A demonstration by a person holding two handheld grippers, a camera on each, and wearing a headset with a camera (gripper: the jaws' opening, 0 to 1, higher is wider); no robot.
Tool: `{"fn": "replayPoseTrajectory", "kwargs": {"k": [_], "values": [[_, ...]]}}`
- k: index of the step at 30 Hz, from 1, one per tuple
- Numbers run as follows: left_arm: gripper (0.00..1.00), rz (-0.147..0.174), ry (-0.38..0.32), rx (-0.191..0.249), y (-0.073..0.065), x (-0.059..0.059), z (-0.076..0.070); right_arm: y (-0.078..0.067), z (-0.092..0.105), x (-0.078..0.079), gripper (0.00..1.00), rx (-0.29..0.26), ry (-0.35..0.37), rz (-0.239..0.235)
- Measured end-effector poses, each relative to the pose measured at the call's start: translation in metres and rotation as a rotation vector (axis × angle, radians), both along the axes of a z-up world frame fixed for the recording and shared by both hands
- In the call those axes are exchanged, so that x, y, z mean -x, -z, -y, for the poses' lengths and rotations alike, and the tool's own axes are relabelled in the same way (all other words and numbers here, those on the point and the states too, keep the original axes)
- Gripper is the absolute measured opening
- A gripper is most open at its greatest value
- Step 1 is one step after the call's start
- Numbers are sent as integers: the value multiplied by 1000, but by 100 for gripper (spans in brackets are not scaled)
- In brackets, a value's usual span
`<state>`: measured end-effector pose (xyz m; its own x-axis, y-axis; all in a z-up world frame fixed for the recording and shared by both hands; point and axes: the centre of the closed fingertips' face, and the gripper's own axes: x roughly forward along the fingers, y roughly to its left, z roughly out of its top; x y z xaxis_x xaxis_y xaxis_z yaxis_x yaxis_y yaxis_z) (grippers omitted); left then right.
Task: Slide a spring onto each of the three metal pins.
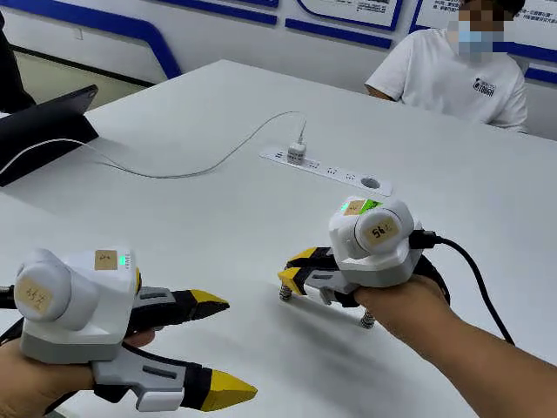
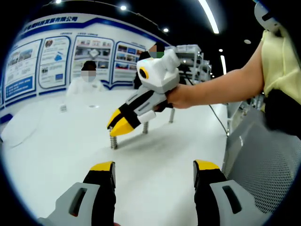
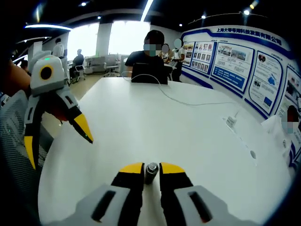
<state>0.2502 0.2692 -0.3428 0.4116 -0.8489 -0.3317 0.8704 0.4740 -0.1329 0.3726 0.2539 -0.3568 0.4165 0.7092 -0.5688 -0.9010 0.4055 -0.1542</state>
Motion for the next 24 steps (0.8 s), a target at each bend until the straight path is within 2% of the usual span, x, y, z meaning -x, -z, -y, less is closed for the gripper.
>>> {"fn": "replayPoseTrajectory", "kwargs": {"k": [9, 14, 24], "values": [[68, 3, 1, -4, -1, -1, 0, -6, 6, 5, 17, -18, 14, -1], [69, 7, -2, -2, -3, -2, 1, -14, 12, 9, 18, -38, 26, 5], [69, 9, -3, -2, -4, -2, 4, -30, 22, 27, 20, -69, 20, 27]]}}
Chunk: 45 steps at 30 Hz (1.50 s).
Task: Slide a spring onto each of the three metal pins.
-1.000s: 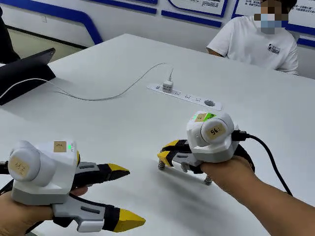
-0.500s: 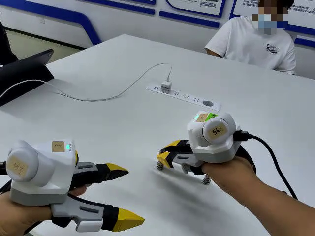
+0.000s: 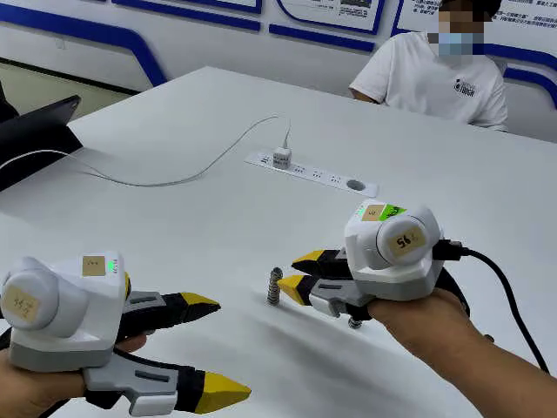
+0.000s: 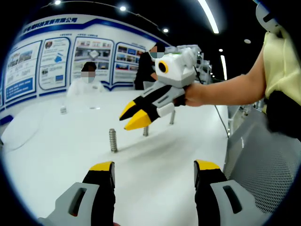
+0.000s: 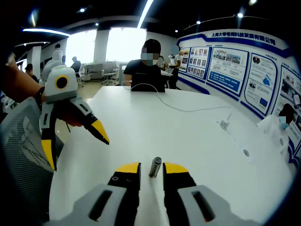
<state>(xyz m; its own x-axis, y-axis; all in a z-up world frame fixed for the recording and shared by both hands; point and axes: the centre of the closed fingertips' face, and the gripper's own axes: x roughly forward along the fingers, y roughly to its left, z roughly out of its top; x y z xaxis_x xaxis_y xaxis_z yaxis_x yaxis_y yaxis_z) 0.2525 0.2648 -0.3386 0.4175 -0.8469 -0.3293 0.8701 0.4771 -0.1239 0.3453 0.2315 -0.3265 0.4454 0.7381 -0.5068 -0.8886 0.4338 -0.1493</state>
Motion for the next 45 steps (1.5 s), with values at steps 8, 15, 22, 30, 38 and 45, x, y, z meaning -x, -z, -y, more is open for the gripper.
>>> {"fn": "replayPoseTrajectory", "kwargs": {"k": [8, 15, 22, 30, 38, 45], "values": [[70, 8, 4, -5, -3, -2, 1, -6, 9, 17, 21, -12, -9, 5], [70, 11, 11, -14, -4, -2, 1, -6, 20, 38, 21, -23, -13, 3], [70, 18, 18, -21, -5, -3, 2, -4, 36, 53, 22, -15, -13, 2], [70, 23, 27, -37, -3, -3, 4, 0, 55, 63, 23, -14, 10, -7], [70, 21, 34, -40, -4, -3, 6, 0, 80, 67, 24, -26, 61, -11], [71, 21, 45, -44, -4, -4, 8, 6, 108, 76, 25, -29, 120, -28]]}}
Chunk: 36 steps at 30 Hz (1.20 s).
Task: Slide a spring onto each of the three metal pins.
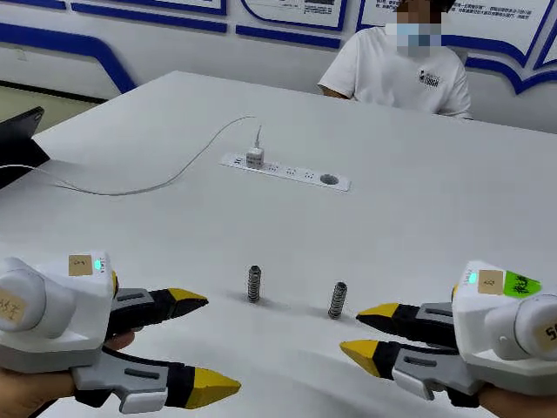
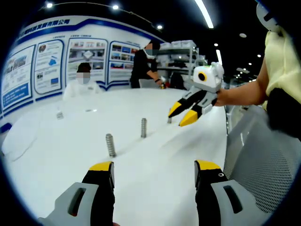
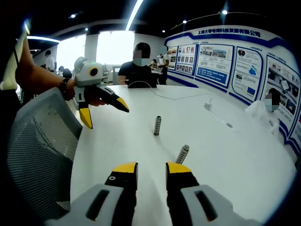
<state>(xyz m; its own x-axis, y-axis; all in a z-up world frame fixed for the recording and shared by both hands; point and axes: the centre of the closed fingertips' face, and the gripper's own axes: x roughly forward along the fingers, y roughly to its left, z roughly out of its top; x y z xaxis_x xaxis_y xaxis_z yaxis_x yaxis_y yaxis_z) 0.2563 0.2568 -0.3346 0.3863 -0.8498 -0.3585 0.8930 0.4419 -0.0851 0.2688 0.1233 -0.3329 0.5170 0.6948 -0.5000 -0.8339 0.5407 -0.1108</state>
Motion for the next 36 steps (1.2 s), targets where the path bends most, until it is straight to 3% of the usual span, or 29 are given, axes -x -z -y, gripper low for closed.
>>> {"fn": "replayPoseTrajectory", "kwargs": {"k": [28, 36], "values": [[71, -8, 43, -5, 2, 1, 9, 3, 92, 25, 32, -29, 233, -20], [72, -14, 40, -4, 5, 1, 10, 1, 109, 28, 37, -40, 258, -11]]}}
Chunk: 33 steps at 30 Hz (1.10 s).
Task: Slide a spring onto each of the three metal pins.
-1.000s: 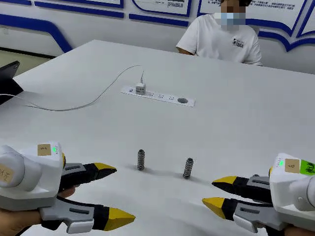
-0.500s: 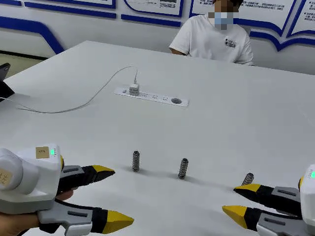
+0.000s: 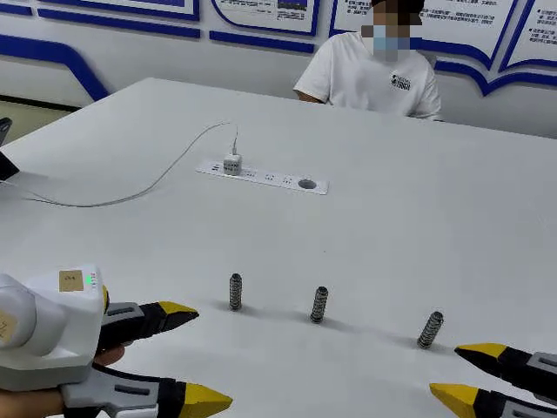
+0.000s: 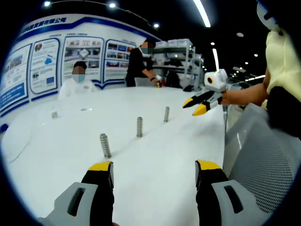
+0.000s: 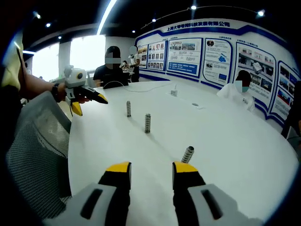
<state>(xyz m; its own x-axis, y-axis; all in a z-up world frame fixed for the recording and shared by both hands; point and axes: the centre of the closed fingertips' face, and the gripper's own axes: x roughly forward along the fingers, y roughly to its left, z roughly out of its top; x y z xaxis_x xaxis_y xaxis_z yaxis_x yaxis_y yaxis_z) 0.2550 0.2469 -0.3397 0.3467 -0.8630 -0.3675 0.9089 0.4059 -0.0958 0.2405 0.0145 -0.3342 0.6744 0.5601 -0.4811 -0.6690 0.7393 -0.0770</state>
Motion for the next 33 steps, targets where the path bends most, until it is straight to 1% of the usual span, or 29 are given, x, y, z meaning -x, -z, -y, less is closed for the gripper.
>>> {"fn": "replayPoseTrajectory", "kwargs": {"k": [11, 17, 27, 33], "values": [[72, -6, -11, -1, 3, 0, -4, 8, 12, 7, 46, 5, 13, 1], [72, -9, -17, -1, 4, 0, -5, 7, 19, 7, 51, -3, 36, 14], [72, -16, -33, 3, 8, -1, -8, 8, 17, 9, 59, -13, 42, 23], [73, -18, -50, 6, 8, -2, -12, 9, 17, 9, 61, -21, 45, 20]]}}
